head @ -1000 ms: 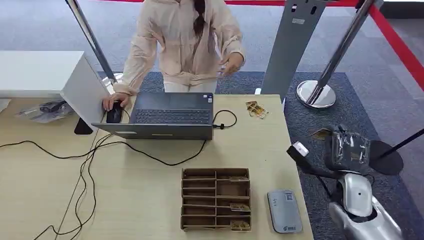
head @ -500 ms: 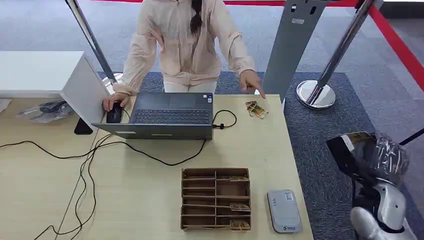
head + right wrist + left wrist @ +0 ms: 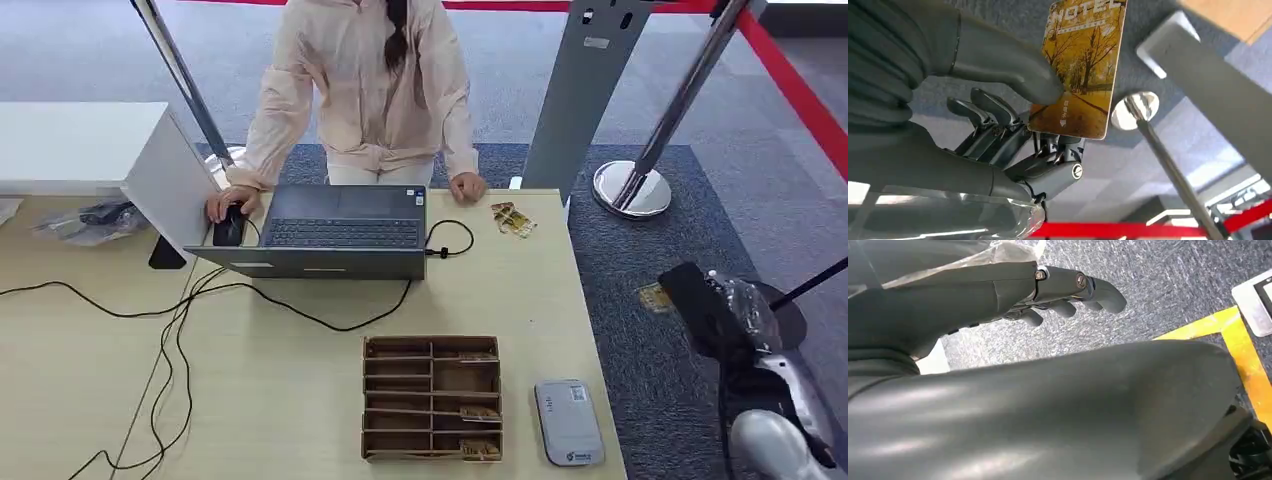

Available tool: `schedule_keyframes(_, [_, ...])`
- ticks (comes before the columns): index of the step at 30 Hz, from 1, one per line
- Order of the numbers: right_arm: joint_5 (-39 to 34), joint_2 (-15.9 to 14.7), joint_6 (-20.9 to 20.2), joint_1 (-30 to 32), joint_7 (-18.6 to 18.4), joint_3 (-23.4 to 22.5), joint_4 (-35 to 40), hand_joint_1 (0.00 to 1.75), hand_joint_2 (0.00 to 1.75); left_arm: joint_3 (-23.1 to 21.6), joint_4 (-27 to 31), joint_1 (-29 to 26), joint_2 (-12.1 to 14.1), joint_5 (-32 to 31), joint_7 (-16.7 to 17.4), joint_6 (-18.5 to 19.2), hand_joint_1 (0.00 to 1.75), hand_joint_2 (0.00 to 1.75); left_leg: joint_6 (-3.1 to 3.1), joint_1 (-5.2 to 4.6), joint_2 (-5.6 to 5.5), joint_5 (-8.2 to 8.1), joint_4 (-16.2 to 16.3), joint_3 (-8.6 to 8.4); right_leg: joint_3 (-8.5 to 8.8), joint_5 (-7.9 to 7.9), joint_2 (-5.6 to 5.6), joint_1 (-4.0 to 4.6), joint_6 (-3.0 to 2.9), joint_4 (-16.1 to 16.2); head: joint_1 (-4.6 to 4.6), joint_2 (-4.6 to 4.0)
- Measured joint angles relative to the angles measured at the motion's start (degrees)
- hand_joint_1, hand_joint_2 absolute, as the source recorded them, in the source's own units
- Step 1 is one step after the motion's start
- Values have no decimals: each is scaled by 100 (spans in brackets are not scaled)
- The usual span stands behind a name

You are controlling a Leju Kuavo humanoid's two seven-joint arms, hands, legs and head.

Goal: Pass the card to the sensor for recognition and then transmit it.

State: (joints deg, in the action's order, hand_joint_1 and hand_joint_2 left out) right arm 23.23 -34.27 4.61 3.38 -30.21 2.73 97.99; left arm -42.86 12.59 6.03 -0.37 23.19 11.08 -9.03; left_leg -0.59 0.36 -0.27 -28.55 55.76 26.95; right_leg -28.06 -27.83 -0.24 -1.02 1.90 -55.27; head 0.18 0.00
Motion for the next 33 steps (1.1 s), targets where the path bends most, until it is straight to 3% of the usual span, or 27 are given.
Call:
schedule_keyframes(6, [-561, -282, -644, -1, -4, 129, 124, 175, 175, 0, 0, 2, 37, 13, -44, 48, 0, 0, 0, 0, 0, 0, 0, 0, 0, 0, 0, 0, 0, 0, -2, 0])
schedule_keyframes(15, [-1090, -712, -1162, 52, -28, 306, 148, 175, 175, 0, 0, 1, 87, -2, -96, 85, 0, 0, 0, 1, -1, 0, 0, 1, 0, 0, 0, 0, 0, 0, -2, -2])
schedule_keyframes(20, [-1433, -905, -1064, 178, 116, 295, 131, 175, 175, 0, 0, 0, 94, 0, -116, 85, 0, 0, 0, -1, 0, 0, 0, 0, -2, 0, 0, 0, 1, 1, -2, -2])
schedule_keyframes(33, [-1722, -931, -780, 711, 531, -22, -573, 175, 175, -2, 0, -1, 98, 22, -37, 129, 0, 0, 0, -1, 0, -1, 0, 3, -6, 0, 0, 0, 1, 1, 0, -2])
